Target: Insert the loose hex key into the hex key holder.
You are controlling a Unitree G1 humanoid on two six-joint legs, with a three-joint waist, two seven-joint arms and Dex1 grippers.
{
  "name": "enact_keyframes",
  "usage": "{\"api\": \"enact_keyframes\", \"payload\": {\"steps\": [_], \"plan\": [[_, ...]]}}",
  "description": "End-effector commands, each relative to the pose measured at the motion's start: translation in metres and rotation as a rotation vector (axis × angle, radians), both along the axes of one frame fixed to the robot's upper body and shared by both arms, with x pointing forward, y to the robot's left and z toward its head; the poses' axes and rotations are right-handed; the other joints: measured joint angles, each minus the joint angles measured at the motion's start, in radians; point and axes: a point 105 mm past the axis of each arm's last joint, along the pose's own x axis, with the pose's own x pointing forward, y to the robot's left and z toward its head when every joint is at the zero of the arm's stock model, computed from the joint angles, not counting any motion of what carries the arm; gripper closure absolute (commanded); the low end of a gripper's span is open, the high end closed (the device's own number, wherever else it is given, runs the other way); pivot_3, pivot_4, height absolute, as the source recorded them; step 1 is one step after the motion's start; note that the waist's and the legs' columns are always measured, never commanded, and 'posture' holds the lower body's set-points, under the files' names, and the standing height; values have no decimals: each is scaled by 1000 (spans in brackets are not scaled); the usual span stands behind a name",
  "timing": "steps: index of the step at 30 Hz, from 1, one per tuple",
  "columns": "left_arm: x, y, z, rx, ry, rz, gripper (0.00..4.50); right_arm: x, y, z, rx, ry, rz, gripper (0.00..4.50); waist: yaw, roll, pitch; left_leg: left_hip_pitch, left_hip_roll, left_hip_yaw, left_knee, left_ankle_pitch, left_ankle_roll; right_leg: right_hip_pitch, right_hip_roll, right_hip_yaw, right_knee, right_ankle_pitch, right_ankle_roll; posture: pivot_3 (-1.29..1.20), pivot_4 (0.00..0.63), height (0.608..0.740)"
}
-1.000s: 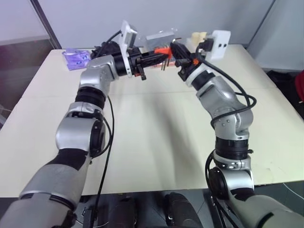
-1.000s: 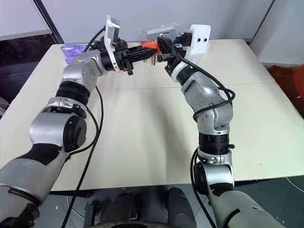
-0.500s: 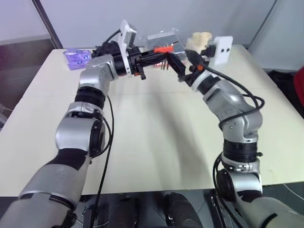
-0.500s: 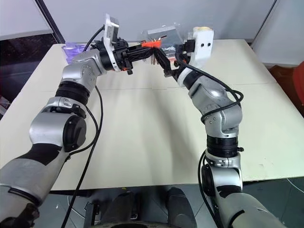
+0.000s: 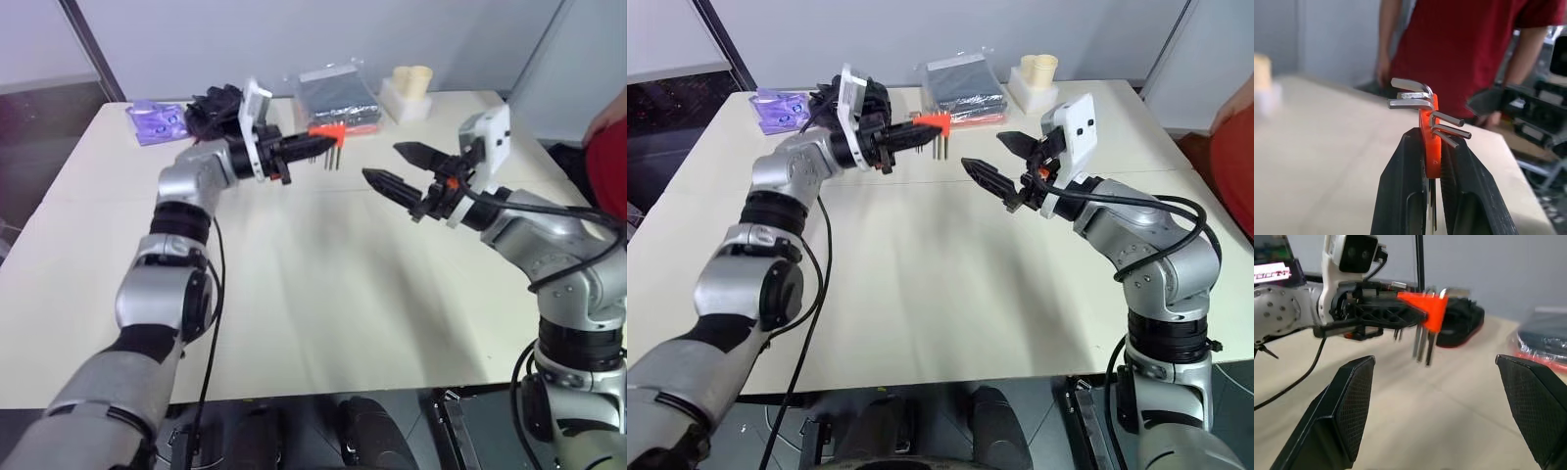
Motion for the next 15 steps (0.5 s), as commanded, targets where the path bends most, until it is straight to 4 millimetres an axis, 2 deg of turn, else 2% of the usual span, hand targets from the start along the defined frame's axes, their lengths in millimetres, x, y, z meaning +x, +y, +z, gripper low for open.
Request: {"api": "enact_keyframes", "payload": {"steps": [1,5,7,9,10,13,15], "plan": [[-10,13,10,-60,77,16,4500,-8,4,3,-57,-55,27,418,1,0,0,0,0,0,0,0,0,0,0,0,0,0,0,0,150,740],[-23,20,-15,-48,206,34,4500,-8,6,-2,-74,-55,39,418,5,0,0,0,1,0,1,0,0,0,0,1,0,0,0,0,150,740],[-33,25,-49,17,289,62,4500,-6,8,-5,-79,-53,47,418,6,0,0,0,1,0,1,0,0,0,0,2,0,0,0,0,150,740],[-39,29,-70,65,319,93,4500,-6,10,-8,-90,-53,52,418,7,0,0,1,1,0,0,0,0,1,-2,2,0,0,0,0,150,740],[-39,32,-77,80,328,117,4500,-6,10,-8,-94,-55,55,418,8,0,0,1,1,0,0,0,0,1,-2,2,0,0,0,0,150,740],[-34,47,-114,188,365,222,4500,-6,13,-11,-103,-56,63,418,25,0,0,1,1,0,1,0,0,1,-2,2,0,0,0,0,150,740],[-31,54,-127,226,368,257,4500,-6,14,-13,-105,-57,66,418,31,0,0,1,0,0,1,0,0,1,-2,2,0,0,0,0,150,740]]}}
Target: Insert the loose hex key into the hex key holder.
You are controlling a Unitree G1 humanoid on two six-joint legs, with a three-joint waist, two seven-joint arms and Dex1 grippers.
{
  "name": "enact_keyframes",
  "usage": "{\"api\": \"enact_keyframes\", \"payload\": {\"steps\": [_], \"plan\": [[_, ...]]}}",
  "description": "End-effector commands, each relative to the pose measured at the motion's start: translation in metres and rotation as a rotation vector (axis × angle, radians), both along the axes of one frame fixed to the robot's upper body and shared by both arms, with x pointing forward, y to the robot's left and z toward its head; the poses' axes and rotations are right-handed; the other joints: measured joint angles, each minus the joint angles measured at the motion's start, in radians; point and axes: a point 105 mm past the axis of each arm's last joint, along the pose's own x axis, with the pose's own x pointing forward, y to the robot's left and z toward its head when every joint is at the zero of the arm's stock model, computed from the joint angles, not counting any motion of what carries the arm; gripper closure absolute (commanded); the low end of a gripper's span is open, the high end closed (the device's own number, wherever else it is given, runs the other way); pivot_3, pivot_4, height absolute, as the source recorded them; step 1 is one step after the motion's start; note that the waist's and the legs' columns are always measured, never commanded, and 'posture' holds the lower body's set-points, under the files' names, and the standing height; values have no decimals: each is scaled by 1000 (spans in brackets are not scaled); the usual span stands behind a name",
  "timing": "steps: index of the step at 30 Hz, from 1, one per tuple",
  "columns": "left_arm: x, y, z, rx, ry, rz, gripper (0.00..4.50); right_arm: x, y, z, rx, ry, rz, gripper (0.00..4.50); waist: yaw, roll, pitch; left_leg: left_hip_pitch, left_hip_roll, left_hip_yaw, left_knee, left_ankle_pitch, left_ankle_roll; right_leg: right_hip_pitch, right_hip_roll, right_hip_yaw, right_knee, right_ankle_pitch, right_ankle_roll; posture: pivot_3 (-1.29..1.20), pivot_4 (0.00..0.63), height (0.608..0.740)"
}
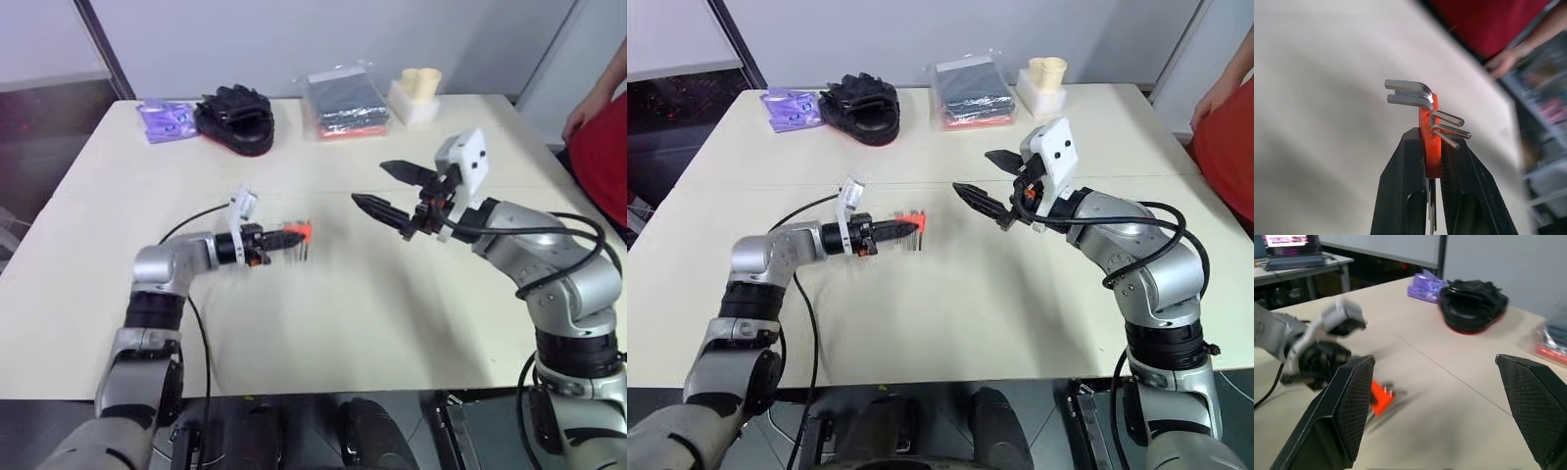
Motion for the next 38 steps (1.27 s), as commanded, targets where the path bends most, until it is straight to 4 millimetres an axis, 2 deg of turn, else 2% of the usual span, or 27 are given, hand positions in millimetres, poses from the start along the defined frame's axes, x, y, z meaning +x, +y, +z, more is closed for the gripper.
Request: {"api": "enact_keyframes", "payload": {"steps": [1,7,12,16,18,22,26,30,33,38], "plan": [[7,11,-5,70,-59,38,4500,-3,2,7,5,-47,13,418,4,0,0,0,0,0,0,0,0,0,0,0,0,0,0,0,150,740],[20,25,-29,151,-30,104,4500,-3,4,5,-4,-54,17,418,5,0,0,0,-3,0,0,0,0,1,-5,-2,-2,0,0,0,150,740],[26,36,-42,178,14,155,2241,-3,3,5,-5,-60,12,363,4,0,0,0,-3,0,0,0,0,2,-4,-3,-2,0,1,0,150,740],[31,41,-40,174,-13,183,442,-3,3,5,-7,-60,10,363,1,0,0,3,-2,0,0,0,0,4,-4,-3,-2,0,1,0,150,740],[35,47,-36,182,-40,206,442,-3,2,4,-7,-59,9,363,0,0,0,3,-2,0,0,0,0,4,-4,-3,-2,0,1,0,150,740],[44,72,-27,280,-150,259,442,-4,2,1,-22,-51,7,363,-6,0,0,3,-2,0,0,0,0,4,-4,-3,-1,1,1,0,150,740],[51,94,5,439,-423,265,442,-8,0,-6,-60,-27,29,363,-4,0,0,3,-1,0,0,0,0,3,-3,-3,-1,0,1,0,150,740],[43,94,37,432,-589,218,442,-17,-3,-19,-98,37,76,363,14,-1,0,-1,-2,0,0,0,0,1,-5,-4,-3,1,1,0,150,740],[33,92,45,397,-611,199,442,-18,-8,-26,-109,64,73,363,21,-1,0,-2,-3,0,0,0,1,3,-7,-3,-9,2,4,0,150,740],[11,93,53,304,-552,252,442,-16,-21,-43,-131,117,44,363,20,-1,0,-2,-4,1,0,-2,3,4,-8,-3,-13,3,6,0,150,740]]}}
